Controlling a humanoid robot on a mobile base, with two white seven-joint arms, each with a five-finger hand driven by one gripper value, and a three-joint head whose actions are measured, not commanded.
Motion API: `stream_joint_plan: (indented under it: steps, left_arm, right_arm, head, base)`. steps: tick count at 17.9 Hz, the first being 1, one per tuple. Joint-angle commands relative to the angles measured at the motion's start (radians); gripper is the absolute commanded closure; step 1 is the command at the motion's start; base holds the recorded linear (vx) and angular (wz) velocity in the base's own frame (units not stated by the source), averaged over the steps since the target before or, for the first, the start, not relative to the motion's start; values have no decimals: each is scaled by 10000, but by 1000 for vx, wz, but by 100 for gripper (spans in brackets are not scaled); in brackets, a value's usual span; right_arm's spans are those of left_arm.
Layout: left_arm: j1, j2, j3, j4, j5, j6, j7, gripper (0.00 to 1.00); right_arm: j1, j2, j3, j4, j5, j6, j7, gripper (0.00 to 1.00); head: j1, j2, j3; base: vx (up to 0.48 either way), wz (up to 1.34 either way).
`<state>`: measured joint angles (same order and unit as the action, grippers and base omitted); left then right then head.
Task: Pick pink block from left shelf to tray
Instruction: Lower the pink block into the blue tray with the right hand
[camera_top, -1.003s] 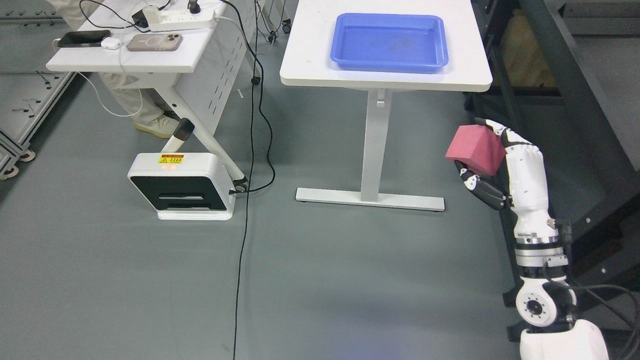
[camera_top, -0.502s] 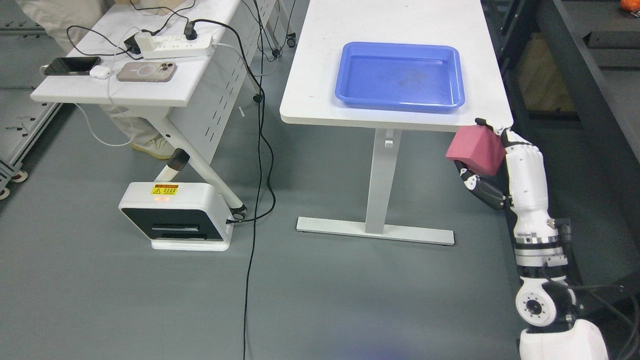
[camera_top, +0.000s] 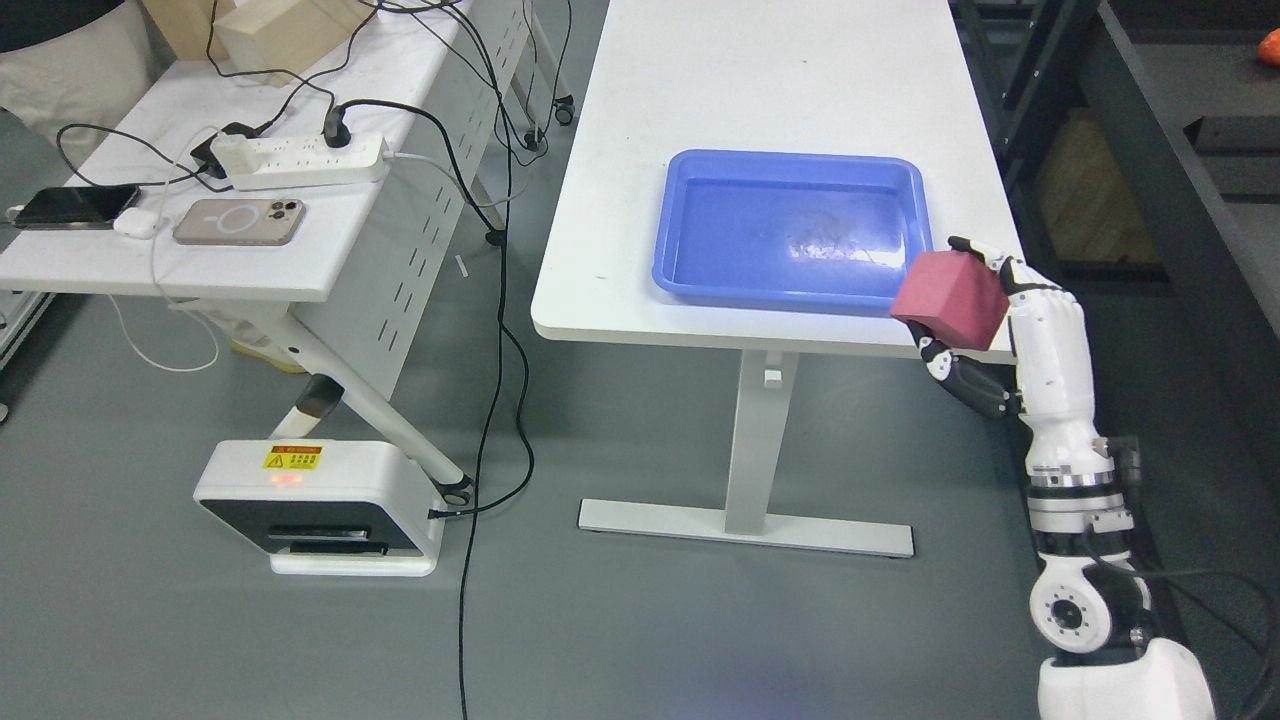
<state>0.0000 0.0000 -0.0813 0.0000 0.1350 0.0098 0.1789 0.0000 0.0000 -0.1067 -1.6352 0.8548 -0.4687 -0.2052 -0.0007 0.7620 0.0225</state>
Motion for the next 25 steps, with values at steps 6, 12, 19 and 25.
stream_joint_plan:
  steps: [6,12,19,25]
  left_arm:
    - [-306,175,0,-175,0,-6,6,0]
    - [-306,175,0,-175,0,-6,6,0]
    - [-291,175,0,-175,0,-6,6,0]
    - [-291,175,0,-175,0,-6,6,0]
  right_arm:
    - [368,-175,622,16,119,-7,1192,96]
    - [383,-175,837,46,563,8,1820,96]
    - [598,-175,975,61,1574,8,2635,96]
    - [705,-175,944,62,1607,131,2635,78]
  head:
    - [0,0,0]
    - [0,0,0]
    - [0,0,0]
    - [0,1,0]
  base:
    - [281,0]
    - [258,0]
    - [204,0]
    - [119,-2]
